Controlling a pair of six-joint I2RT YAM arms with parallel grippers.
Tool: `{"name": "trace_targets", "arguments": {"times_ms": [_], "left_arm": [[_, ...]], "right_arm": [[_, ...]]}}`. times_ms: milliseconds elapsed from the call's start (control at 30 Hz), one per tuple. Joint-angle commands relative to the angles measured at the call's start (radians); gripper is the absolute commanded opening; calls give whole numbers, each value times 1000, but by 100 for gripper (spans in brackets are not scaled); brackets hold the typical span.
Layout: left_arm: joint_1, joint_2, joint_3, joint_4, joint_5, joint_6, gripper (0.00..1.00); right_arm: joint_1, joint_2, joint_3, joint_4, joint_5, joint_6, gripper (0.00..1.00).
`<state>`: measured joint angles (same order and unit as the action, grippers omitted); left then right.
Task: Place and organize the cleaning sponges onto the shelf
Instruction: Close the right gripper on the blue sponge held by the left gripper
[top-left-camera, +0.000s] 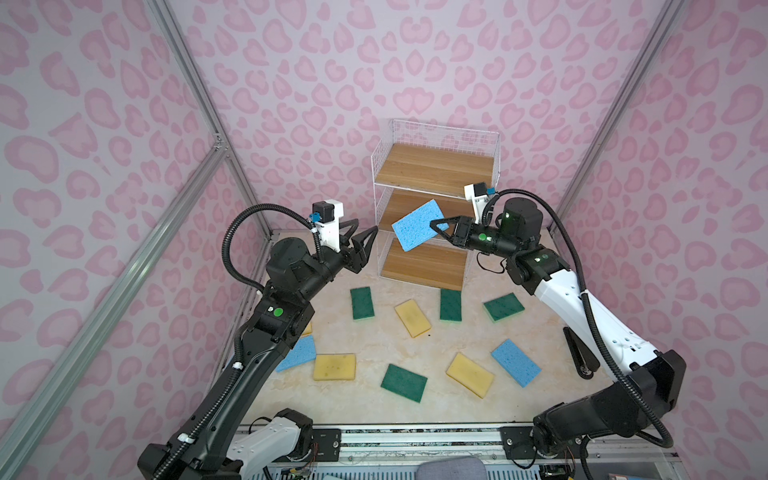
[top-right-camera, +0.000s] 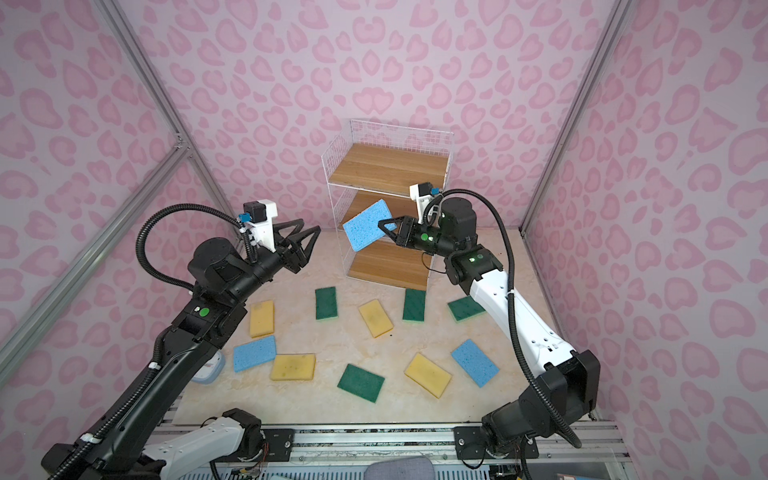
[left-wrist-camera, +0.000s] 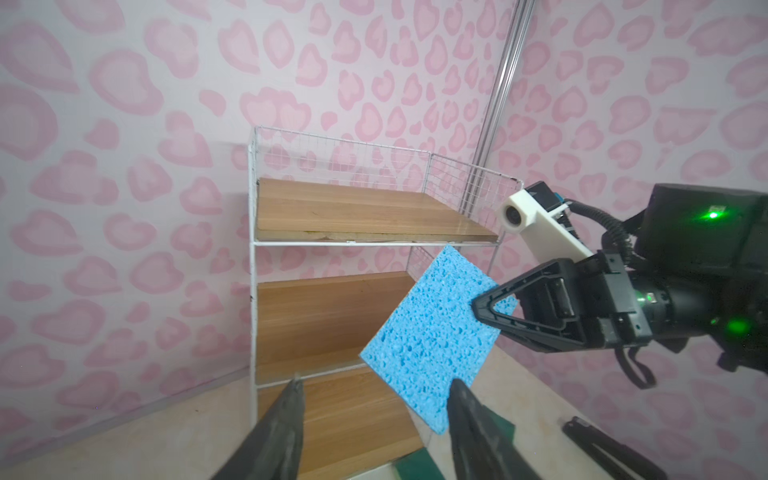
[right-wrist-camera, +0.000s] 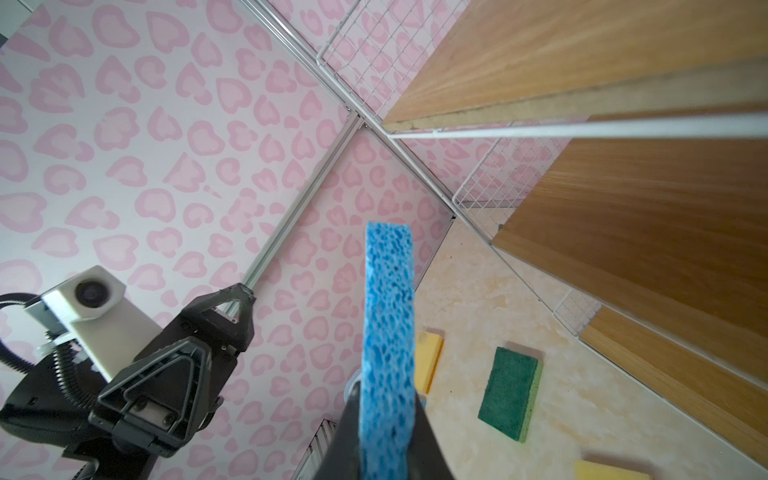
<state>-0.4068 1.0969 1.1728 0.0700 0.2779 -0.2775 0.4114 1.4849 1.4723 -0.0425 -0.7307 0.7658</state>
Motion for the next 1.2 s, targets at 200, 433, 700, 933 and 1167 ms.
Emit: {"name": "trace_targets", "arguments": {"times_ms": [200,433,700,933,1167], "left_arm": [[-1,27,-74,253,72,-698,51],[-1,70,-82,379,125,-884,51],[4,90,-94,377,111,-911,46],[11,133,-72,404,131,-930,43],[10,157,-52,430,136,-942,38]], "right_arm": [[0,26,74,105,-79,63,16],[0,42,76,181,-124,121,16],[0,58,63,316,-169,199,17],[9,80,59,379,-202,243,17],[15,92,63,375,-207,242,17]]}}
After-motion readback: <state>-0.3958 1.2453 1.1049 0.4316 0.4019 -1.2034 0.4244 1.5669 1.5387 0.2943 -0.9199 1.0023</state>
